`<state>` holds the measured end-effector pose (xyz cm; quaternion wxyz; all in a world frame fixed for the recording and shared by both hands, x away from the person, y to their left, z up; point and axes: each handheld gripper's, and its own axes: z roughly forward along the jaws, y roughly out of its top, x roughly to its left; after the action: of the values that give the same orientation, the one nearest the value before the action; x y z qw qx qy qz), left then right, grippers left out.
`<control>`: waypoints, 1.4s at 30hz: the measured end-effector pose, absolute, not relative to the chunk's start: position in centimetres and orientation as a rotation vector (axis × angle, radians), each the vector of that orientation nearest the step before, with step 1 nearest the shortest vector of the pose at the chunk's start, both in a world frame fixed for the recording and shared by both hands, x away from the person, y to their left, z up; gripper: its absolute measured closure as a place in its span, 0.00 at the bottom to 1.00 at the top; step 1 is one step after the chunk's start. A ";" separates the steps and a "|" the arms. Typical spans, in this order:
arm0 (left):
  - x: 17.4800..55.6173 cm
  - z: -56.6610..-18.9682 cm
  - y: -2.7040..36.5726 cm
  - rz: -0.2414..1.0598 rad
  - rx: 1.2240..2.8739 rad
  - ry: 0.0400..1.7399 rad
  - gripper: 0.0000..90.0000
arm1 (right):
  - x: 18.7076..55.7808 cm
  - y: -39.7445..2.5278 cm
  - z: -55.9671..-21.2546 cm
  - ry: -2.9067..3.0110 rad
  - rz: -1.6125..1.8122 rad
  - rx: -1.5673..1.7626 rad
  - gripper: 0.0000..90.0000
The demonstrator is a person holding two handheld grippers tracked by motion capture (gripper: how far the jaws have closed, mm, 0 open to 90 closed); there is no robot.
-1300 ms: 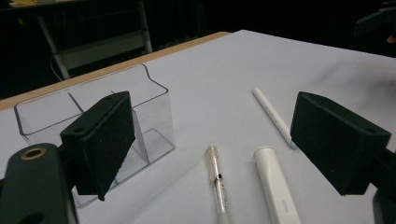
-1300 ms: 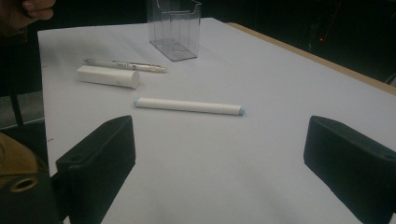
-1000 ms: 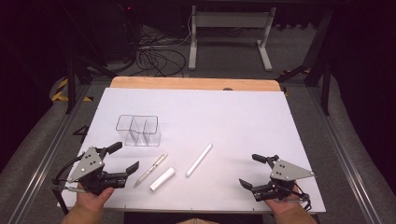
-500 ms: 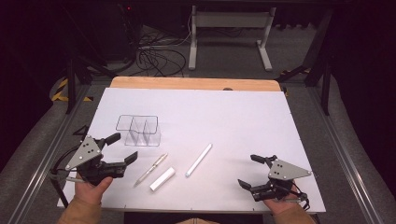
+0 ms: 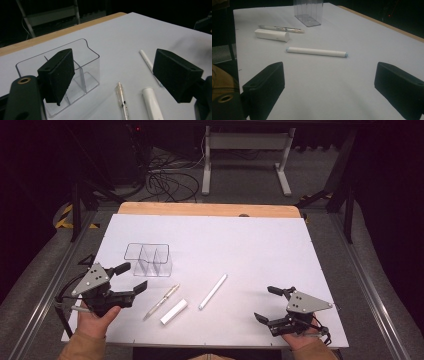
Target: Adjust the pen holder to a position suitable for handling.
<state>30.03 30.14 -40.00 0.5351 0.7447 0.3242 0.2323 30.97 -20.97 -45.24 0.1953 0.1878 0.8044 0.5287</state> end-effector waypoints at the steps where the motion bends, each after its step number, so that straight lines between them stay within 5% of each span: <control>1: 30.1 -39.9 30.3 0.543 1.781 0.754 0.19 | 31.0 -21.0 -45.3 2.256 1.485 0.527 0.11; 9: 30.7 -38.8 30.6 0.566 1.927 0.714 0.20 | 30.9 -20.7 -45.3 2.272 1.483 0.508 0.11; 42: 36.2 -37.8 30.9 0.566 2.107 0.830 0.28 | 30.9 -20.6 -45.4 2.284 1.485 0.497 0.11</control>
<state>36.24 30.86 -37.82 0.3927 0.8302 0.3268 0.2231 30.89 -20.64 -45.41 0.1850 0.1762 0.8106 0.5269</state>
